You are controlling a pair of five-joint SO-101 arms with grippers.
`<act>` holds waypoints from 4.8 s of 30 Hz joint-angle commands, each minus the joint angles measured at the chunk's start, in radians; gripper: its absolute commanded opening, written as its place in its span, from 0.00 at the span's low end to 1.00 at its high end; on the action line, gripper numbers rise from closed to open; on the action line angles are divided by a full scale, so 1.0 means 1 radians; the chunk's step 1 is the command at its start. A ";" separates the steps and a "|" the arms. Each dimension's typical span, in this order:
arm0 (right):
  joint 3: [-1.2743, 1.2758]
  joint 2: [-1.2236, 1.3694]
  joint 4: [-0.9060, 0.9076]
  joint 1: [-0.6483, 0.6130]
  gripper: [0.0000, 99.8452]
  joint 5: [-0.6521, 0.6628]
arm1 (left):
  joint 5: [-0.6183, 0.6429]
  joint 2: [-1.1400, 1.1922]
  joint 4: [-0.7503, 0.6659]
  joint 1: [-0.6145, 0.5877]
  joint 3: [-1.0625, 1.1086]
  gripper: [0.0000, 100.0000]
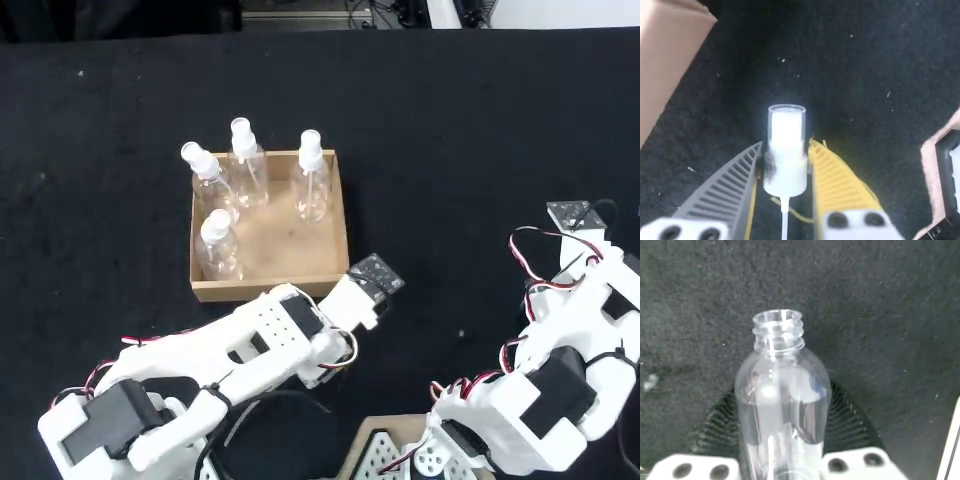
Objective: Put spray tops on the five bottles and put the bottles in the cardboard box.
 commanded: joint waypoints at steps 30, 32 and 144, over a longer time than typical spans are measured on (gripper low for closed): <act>-0.081 -0.481 0.233 -0.158 0.01 -0.265 | -0.282 -0.609 0.733 -0.082 -0.668 0.03; -0.051 -0.572 0.238 -0.201 0.01 -0.301 | -0.253 -0.623 0.756 -0.082 -0.731 0.03; 0.819 -1.300 -1.034 -1.252 0.01 -0.953 | 0.034 -0.795 0.255 -1.006 -0.647 0.20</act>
